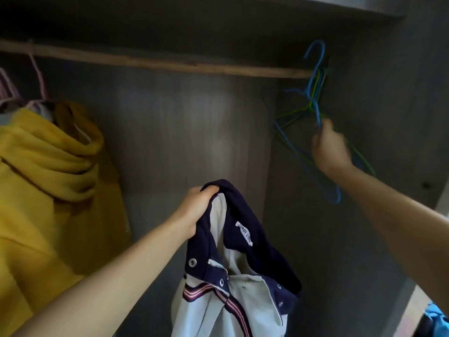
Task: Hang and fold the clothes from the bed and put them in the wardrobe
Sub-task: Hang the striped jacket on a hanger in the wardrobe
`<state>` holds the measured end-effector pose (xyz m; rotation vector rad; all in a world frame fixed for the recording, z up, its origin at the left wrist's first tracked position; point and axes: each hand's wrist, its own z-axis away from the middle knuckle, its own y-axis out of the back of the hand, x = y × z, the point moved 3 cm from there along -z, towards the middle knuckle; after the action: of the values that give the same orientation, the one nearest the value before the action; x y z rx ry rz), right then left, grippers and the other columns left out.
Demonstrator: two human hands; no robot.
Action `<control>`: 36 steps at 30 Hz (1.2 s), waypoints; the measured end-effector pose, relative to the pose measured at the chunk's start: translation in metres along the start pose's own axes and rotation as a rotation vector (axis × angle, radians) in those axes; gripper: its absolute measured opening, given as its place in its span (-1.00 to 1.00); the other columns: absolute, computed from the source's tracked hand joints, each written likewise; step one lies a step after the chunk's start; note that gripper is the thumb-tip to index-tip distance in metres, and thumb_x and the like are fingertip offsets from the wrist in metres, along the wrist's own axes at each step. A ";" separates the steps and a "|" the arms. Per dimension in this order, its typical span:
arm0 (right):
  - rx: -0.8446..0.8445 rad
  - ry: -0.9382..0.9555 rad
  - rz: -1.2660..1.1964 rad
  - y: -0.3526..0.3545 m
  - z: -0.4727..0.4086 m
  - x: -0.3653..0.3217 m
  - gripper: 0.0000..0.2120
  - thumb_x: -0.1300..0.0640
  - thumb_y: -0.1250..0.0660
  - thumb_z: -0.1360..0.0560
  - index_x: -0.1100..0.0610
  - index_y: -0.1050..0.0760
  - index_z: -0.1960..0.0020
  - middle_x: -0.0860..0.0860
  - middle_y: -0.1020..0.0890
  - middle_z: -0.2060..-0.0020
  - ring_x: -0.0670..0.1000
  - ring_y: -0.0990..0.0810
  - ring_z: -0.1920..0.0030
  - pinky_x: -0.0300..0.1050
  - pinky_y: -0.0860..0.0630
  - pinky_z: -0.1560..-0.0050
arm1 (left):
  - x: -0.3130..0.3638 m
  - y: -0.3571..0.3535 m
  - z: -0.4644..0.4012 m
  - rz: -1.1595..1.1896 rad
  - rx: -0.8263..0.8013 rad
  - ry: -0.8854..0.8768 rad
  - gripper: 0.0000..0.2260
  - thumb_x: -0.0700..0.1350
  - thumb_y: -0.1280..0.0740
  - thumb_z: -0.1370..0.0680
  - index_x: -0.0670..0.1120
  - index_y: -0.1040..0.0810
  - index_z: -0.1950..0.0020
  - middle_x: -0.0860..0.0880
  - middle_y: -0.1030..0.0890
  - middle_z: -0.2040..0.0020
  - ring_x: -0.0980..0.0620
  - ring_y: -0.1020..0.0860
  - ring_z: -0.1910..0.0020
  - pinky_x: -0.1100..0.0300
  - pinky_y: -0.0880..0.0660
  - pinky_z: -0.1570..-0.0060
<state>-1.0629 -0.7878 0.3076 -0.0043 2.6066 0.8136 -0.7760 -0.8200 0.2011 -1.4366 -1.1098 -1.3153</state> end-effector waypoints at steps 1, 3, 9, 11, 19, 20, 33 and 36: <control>0.027 0.015 -0.086 0.000 0.012 0.000 -0.76 0.23 -0.12 -0.60 0.27 -0.34 -0.24 0.41 -0.57 0.07 0.40 -0.56 0.07 0.07 -0.40 0.15 | -0.003 0.003 0.001 0.000 0.009 0.022 -0.84 -0.06 -0.30 -0.57 -0.09 -0.61 0.12 -0.07 -0.67 0.22 -0.05 -0.62 0.19 0.18 -0.48 0.21; 0.116 0.053 -0.231 0.001 0.041 0.004 -0.79 0.24 -0.15 -0.60 0.26 -0.39 -0.21 0.27 -0.58 0.16 0.31 -0.57 0.16 -0.04 -0.30 0.21 | -0.009 0.010 0.004 -0.009 0.028 0.053 -0.85 -0.05 -0.31 -0.56 -0.10 -0.61 0.08 -0.09 -0.67 0.18 -0.06 -0.62 0.15 0.17 -0.47 0.19; -0.092 -0.255 -1.062 -0.001 0.123 -0.030 -0.90 0.01 -0.25 -0.59 -0.04 -0.43 0.09 -0.09 -0.34 0.49 -0.13 -0.28 0.57 -0.28 -0.18 0.51 | -0.018 0.031 0.023 -0.045 0.027 0.094 -0.86 -0.05 -0.33 -0.54 -0.09 -0.61 0.11 -0.07 -0.67 0.24 -0.03 -0.62 0.25 0.21 -0.49 0.25; -0.192 -0.300 -1.215 0.003 0.138 -0.057 -0.79 -0.07 -0.23 -0.58 0.00 -0.54 0.12 -0.14 -0.21 0.56 -0.15 -0.16 0.60 -0.37 -0.07 0.52 | -0.023 0.037 0.030 -0.058 0.018 0.133 -0.86 -0.06 -0.32 -0.55 -0.11 -0.60 0.11 -0.09 -0.66 0.23 -0.05 -0.61 0.24 0.19 -0.49 0.21; 0.071 -0.482 -1.628 0.042 0.193 -0.098 -0.54 -0.16 -0.13 -0.60 0.02 -0.64 0.27 -0.10 -0.09 0.55 -0.12 -0.05 0.57 -0.31 -0.05 0.59 | -0.045 0.067 0.065 -0.079 0.010 0.342 -0.77 0.03 -0.36 -0.51 -0.13 -0.61 0.05 -0.13 -0.66 0.10 -0.11 -0.60 0.11 0.11 -0.51 0.02; 0.090 -0.505 -1.642 0.041 0.203 -0.102 -0.54 -0.14 -0.13 -0.60 0.02 -0.62 0.31 -0.10 -0.09 0.56 -0.12 -0.05 0.58 -0.31 -0.05 0.59 | -0.046 0.068 0.070 -0.065 -0.012 0.360 -0.78 0.03 -0.37 -0.49 -0.13 -0.62 0.07 -0.12 -0.68 0.14 -0.10 -0.61 0.13 0.12 -0.52 0.03; -0.436 -0.292 -1.471 0.020 0.260 -0.129 -0.65 -0.16 -0.22 -0.51 0.06 -0.64 0.07 -0.13 -0.16 0.55 -0.14 -0.08 0.58 -0.39 -0.11 0.53 | 0.017 0.114 0.079 -0.009 -0.135 0.207 -0.69 0.00 -0.36 -0.51 -0.07 -0.62 0.41 -0.07 -0.64 0.43 0.00 -0.59 0.42 0.22 -0.51 0.30; -0.562 -0.224 -1.461 0.014 0.269 -0.138 -0.65 -0.13 -0.20 -0.55 0.08 -0.61 0.16 -0.10 -0.15 0.54 -0.13 -0.08 0.56 -0.39 -0.11 0.52 | 0.036 0.115 0.076 0.045 -0.196 0.163 -0.66 -0.03 -0.34 -0.53 -0.07 -0.63 0.44 -0.05 -0.63 0.42 0.02 -0.60 0.42 0.28 -0.54 0.37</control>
<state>-0.8356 -0.6451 0.1675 -1.5905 1.4031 0.7676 -0.6454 -0.7695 0.2287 -1.4566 -0.8560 -1.5135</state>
